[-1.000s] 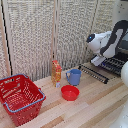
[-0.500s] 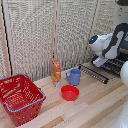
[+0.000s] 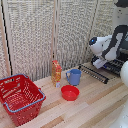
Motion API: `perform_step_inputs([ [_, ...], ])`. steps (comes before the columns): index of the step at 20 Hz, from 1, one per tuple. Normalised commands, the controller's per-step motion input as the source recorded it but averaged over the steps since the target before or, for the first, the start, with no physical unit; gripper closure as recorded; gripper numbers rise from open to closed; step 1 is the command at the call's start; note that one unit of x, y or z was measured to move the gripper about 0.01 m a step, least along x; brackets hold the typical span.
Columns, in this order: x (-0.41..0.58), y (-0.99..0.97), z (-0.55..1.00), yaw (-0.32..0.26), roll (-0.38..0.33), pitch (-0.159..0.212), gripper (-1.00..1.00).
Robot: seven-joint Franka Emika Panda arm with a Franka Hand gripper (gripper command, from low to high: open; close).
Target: Kindly position your hand close to the oven tray's handle. Softly yet firmly grasp the handle using your hand. Slowly and with caution, draw the tray out until it is fully stretched out.
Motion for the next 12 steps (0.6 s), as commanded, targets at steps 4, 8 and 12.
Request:
perform_step_inputs([
  [4, 0.0, 0.16, 0.31, 0.142, -0.057, 0.029, 1.0],
  [8, 0.039, 0.25, 0.32, 0.06, -0.128, 0.041, 1.0],
  [12, -0.006, 0.03, 0.2, -0.027, -0.359, 0.054, 1.0],
])
